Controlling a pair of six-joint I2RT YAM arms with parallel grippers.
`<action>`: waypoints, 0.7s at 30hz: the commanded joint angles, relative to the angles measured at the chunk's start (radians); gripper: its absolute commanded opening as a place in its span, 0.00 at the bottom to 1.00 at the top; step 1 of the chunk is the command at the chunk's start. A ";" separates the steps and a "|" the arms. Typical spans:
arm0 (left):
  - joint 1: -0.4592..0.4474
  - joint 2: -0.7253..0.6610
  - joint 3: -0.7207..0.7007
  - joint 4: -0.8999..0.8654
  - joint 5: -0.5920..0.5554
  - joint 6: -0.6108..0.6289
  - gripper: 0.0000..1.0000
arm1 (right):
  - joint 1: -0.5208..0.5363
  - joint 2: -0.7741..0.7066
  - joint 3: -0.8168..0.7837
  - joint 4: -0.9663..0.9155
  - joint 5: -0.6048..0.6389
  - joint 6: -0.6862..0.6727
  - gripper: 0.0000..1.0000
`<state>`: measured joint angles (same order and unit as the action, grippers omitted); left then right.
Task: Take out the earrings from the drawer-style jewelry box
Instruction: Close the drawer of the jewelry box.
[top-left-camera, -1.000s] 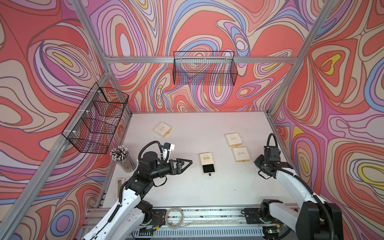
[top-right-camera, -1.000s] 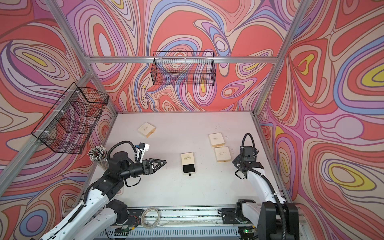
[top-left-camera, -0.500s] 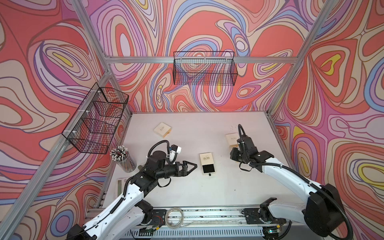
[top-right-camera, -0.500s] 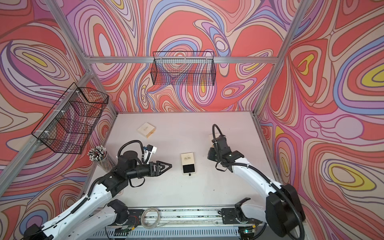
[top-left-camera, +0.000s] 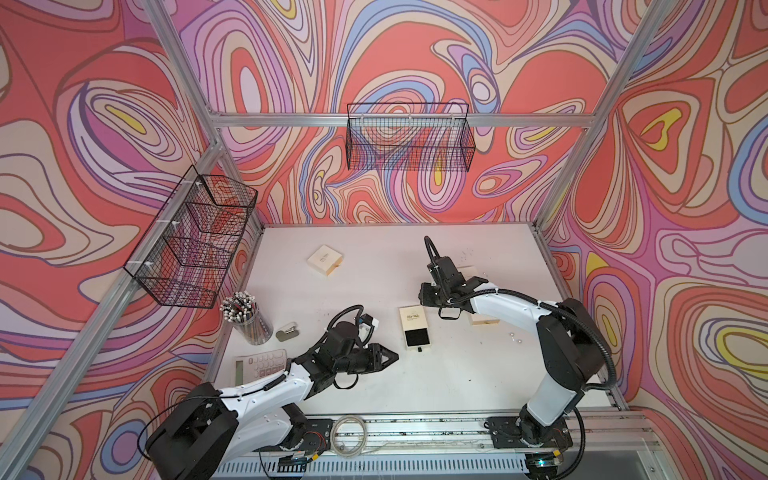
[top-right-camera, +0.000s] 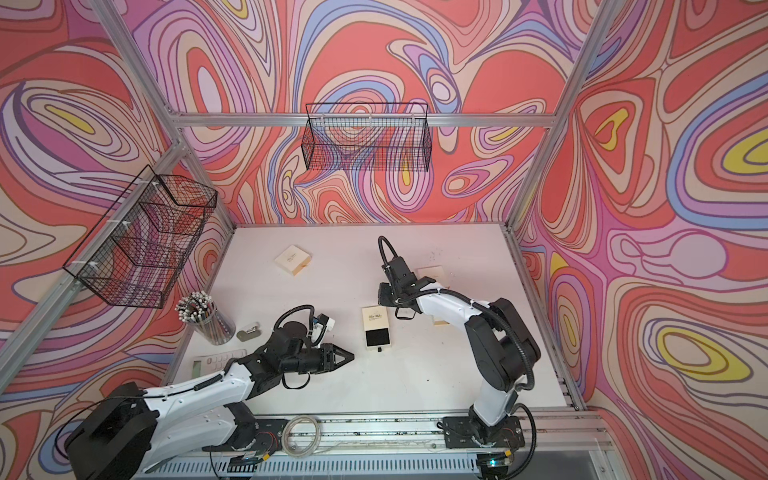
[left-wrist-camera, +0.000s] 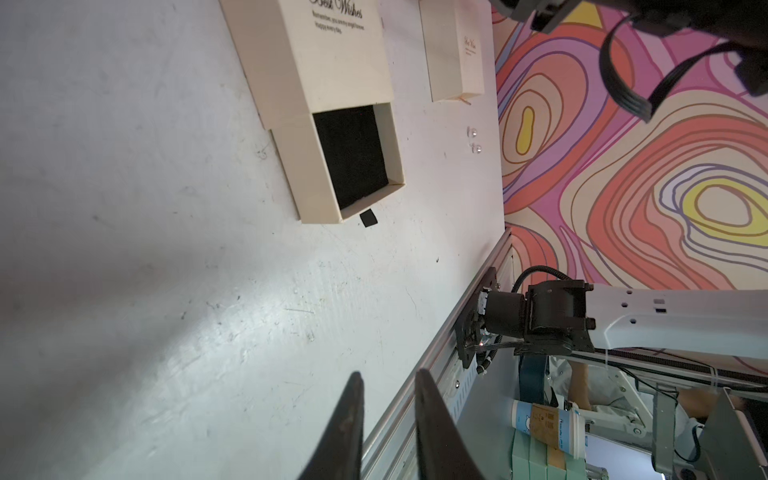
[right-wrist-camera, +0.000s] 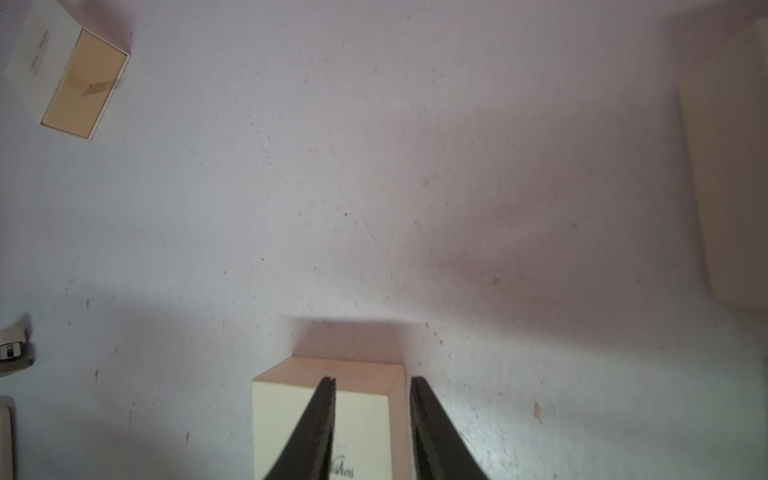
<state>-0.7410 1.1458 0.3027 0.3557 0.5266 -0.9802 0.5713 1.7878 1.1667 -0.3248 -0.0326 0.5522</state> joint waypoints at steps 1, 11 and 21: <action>-0.037 0.082 0.002 0.188 -0.047 -0.066 0.08 | 0.010 0.066 0.056 0.010 -0.045 -0.035 0.35; -0.102 0.341 0.069 0.335 -0.100 -0.129 0.00 | 0.019 0.179 0.160 -0.022 -0.085 -0.070 0.45; -0.111 0.544 0.120 0.507 -0.130 -0.192 0.00 | 0.032 0.218 0.202 -0.066 -0.107 -0.093 0.45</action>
<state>-0.8455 1.6665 0.3958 0.7681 0.4313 -1.1423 0.5922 1.9793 1.3426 -0.3676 -0.1272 0.4824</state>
